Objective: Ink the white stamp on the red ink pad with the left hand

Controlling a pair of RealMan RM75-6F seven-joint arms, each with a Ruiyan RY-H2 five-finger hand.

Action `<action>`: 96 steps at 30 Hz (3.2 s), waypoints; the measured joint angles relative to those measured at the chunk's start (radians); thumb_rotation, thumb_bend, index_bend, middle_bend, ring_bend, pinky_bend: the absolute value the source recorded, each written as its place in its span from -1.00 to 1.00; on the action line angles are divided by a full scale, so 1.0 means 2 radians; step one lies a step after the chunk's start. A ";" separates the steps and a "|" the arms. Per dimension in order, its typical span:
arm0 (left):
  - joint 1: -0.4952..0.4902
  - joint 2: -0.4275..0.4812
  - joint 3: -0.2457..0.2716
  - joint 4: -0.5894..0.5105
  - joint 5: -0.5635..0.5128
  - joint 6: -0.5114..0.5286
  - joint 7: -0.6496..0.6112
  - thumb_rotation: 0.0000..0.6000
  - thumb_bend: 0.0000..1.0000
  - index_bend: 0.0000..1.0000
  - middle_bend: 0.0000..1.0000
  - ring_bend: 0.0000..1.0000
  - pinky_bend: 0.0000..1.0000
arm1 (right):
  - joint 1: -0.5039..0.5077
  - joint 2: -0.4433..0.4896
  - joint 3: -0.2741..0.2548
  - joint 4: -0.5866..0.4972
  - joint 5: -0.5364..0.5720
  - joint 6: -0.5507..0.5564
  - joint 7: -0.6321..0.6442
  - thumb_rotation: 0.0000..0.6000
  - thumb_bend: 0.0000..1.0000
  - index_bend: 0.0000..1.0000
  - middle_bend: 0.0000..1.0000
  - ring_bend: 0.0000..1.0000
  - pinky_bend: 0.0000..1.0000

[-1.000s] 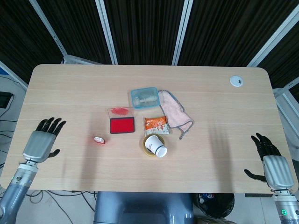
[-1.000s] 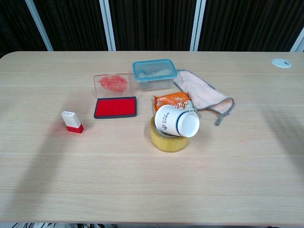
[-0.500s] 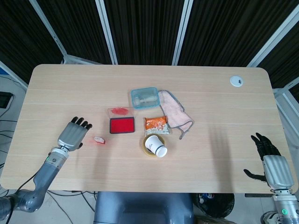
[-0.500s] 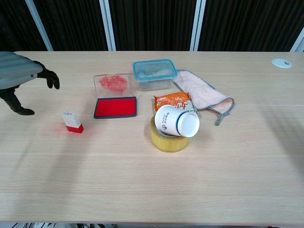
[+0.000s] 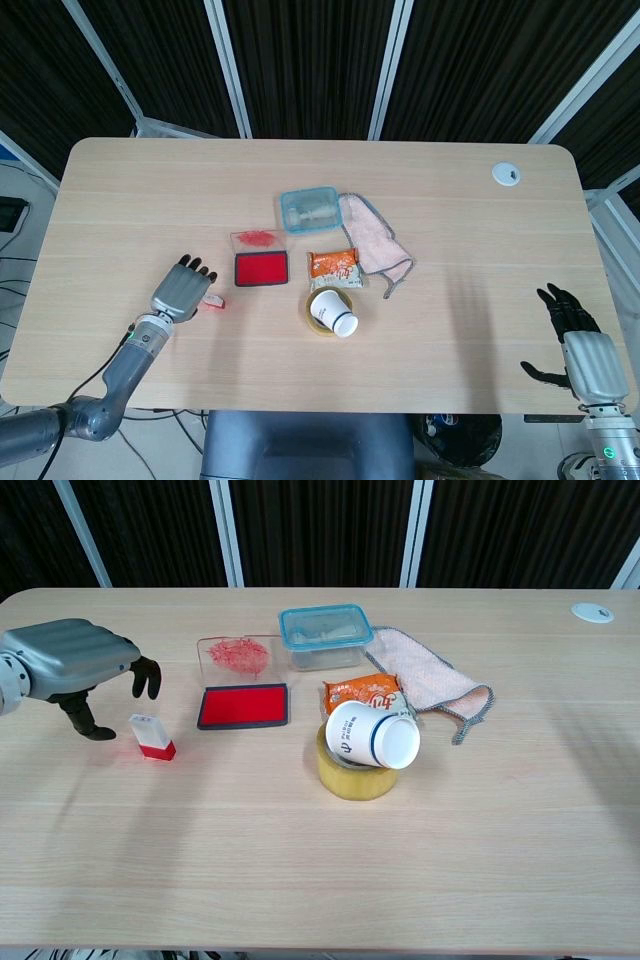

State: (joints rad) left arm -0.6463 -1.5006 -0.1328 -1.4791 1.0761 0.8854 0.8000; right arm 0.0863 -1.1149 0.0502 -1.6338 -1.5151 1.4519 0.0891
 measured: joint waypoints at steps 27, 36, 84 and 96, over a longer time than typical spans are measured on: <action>-0.028 -0.039 0.026 0.041 -0.006 0.002 -0.009 1.00 -0.48 -0.11 -0.08 -0.59 -0.57 | 0.000 0.002 -0.001 -0.006 0.001 -0.001 0.000 1.00 -0.77 -1.00 -1.00 -1.00 -0.63; -0.031 -0.039 0.030 0.046 -0.015 0.008 -0.007 1.00 -0.47 -0.08 -0.04 -0.57 -0.55 | 0.000 0.001 -0.001 -0.005 -0.001 0.000 0.000 1.00 -0.77 -1.00 -1.00 -1.00 -0.63; -0.044 -0.057 -0.007 0.009 -0.066 0.088 0.025 1.00 0.02 0.42 0.47 0.02 0.12 | 0.000 0.003 -0.001 -0.009 0.002 -0.002 0.007 1.00 -0.71 -1.00 -1.00 -1.00 -0.63; -0.101 -0.116 -0.047 0.029 -0.140 0.093 0.096 1.00 0.02 0.45 0.50 0.05 0.14 | 0.001 0.007 0.000 -0.013 0.007 -0.008 0.019 1.00 -0.70 -1.00 -1.00 -1.00 -0.63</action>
State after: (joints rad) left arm -0.8492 -1.7316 -0.2275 -1.4212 0.7964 1.0715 0.9913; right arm 0.0884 -1.1015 0.0495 -1.6601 -1.5021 1.4355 0.1267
